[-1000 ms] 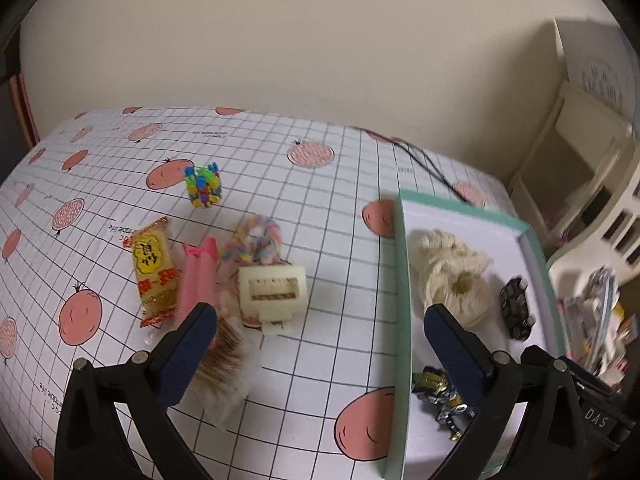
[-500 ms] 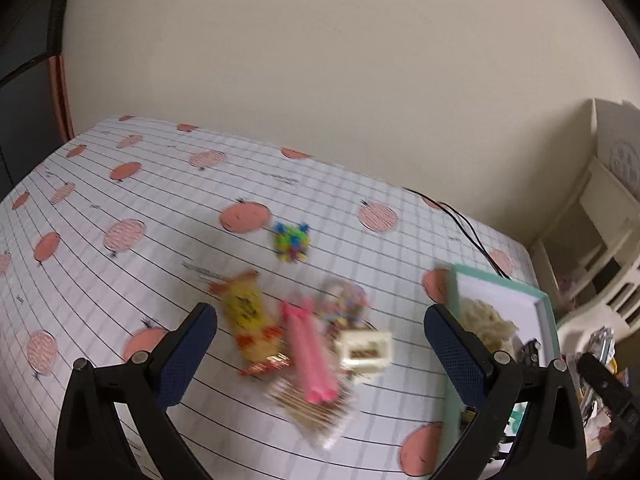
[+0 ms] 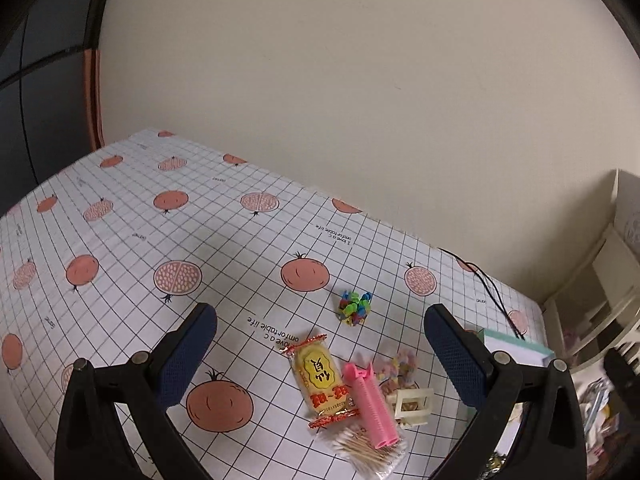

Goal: Organize objects
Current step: 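Withdraw both open grippers up and away from the tray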

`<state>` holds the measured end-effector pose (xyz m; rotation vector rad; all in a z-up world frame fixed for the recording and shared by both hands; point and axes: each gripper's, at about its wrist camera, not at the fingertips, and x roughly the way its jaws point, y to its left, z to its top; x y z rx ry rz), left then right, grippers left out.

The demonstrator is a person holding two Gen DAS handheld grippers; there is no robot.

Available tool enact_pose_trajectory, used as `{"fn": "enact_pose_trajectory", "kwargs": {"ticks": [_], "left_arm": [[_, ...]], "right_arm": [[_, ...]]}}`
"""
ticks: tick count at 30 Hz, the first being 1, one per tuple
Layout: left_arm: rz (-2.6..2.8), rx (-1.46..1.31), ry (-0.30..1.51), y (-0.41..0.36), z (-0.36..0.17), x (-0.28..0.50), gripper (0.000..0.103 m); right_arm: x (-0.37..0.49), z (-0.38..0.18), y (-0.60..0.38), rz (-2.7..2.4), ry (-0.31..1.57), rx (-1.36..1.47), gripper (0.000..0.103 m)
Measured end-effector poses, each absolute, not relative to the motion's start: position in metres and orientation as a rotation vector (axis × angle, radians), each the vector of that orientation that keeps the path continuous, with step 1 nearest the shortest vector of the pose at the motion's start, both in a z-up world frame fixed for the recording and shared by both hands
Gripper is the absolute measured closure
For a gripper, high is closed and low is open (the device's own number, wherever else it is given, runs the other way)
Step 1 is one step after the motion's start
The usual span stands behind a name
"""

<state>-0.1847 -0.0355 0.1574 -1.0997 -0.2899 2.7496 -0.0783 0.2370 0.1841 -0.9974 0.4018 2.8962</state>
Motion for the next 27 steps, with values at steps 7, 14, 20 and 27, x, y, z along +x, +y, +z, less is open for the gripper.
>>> {"fn": "enact_pose_trajectory", "kwargs": {"ticks": [7, 14, 20, 27], "left_arm": [[2.668, -1.217, -0.382, -0.044, 0.139, -0.197, 0.000], [2.661, -1.274, -0.354, -0.041, 0.118, -0.207, 0.000], [2.665, -1.306, -0.356, -0.043, 0.098, -0.215, 0.000], [2.705, -1.303, -0.311, -0.039, 0.081, -0.220, 0.000]], "right_arm": [[-0.108, 0.165, 0.197, 2.956, 0.331, -1.092, 0.000], [-0.132, 0.134, 0.191, 2.978, 0.380, -1.183, 0.000], [-0.145, 0.109, 0.187, 2.968, 0.320, -1.220, 0.000], [-0.153, 0.085, 0.181, 2.936, 0.194, -1.263, 0.000]]}}
